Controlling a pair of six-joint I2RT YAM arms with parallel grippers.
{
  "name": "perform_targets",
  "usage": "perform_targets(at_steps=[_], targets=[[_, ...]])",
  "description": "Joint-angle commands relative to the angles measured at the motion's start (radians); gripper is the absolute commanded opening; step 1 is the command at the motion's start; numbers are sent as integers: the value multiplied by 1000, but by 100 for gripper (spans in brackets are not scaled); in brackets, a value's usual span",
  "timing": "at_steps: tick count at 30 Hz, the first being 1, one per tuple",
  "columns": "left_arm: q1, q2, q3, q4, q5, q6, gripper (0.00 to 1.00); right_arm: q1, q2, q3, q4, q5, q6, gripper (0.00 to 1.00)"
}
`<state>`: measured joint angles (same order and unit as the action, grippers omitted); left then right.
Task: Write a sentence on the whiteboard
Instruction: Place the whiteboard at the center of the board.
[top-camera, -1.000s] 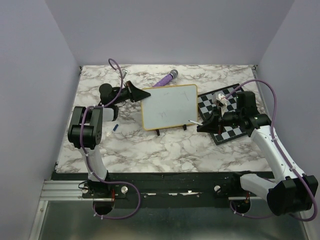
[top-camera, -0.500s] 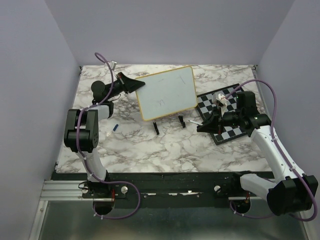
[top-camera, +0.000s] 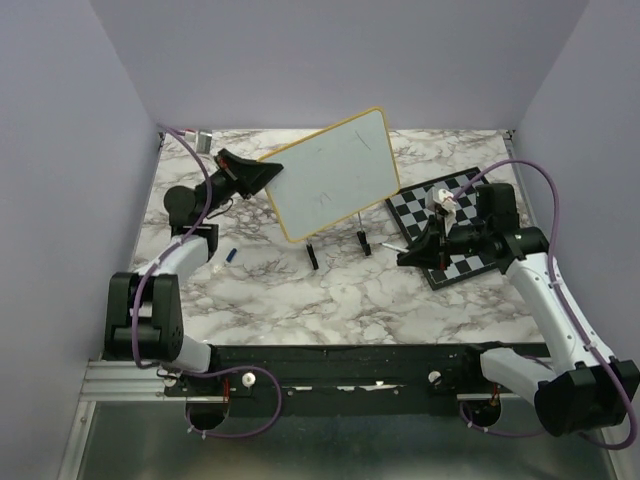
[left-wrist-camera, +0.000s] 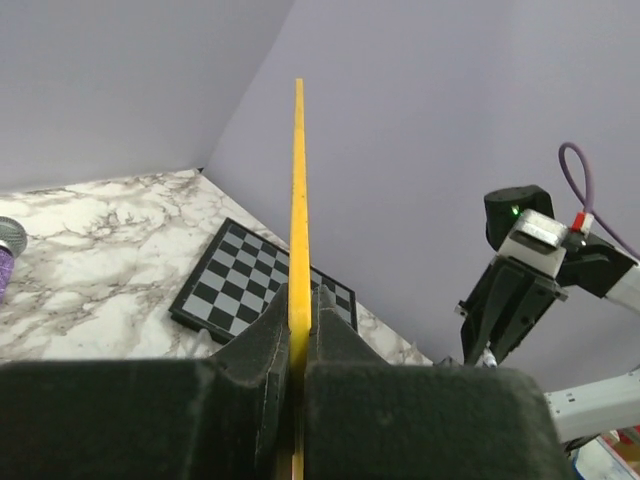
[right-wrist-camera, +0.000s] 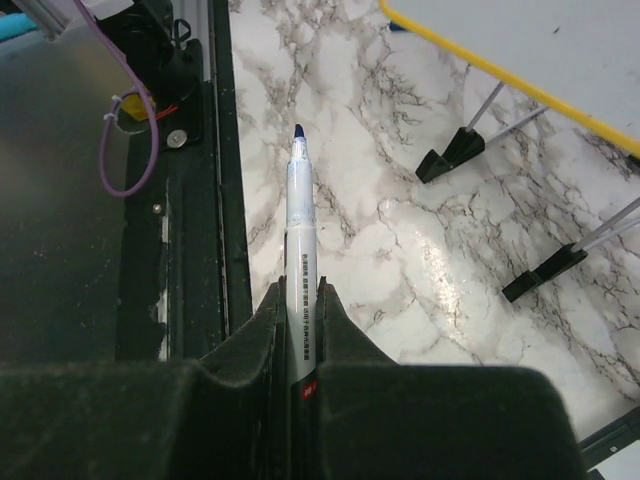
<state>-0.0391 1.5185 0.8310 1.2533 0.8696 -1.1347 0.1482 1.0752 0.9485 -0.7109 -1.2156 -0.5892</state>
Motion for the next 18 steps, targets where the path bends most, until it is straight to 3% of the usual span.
perform_targets(at_steps=[1, 4, 8, 11, 18], targets=[[-60, -200, -110, -39, -156, 178, 0, -7, -27, 96, -163, 36, -99, 0], [-125, -351, -185, -237, -227, 344, 0, -6, -17, 194, -318, 51, -175, 1], [-186, -518, -294, -330, -335, 398, 0, -4, -12, 265, -455, 36, -207, 1], [-228, -572, -384, -312, -385, 385, 0, 22, -17, 274, -458, 66, -196, 1], [-341, -649, -515, -275, -500, 383, 0, 223, -31, 230, -306, 232, -38, 1]])
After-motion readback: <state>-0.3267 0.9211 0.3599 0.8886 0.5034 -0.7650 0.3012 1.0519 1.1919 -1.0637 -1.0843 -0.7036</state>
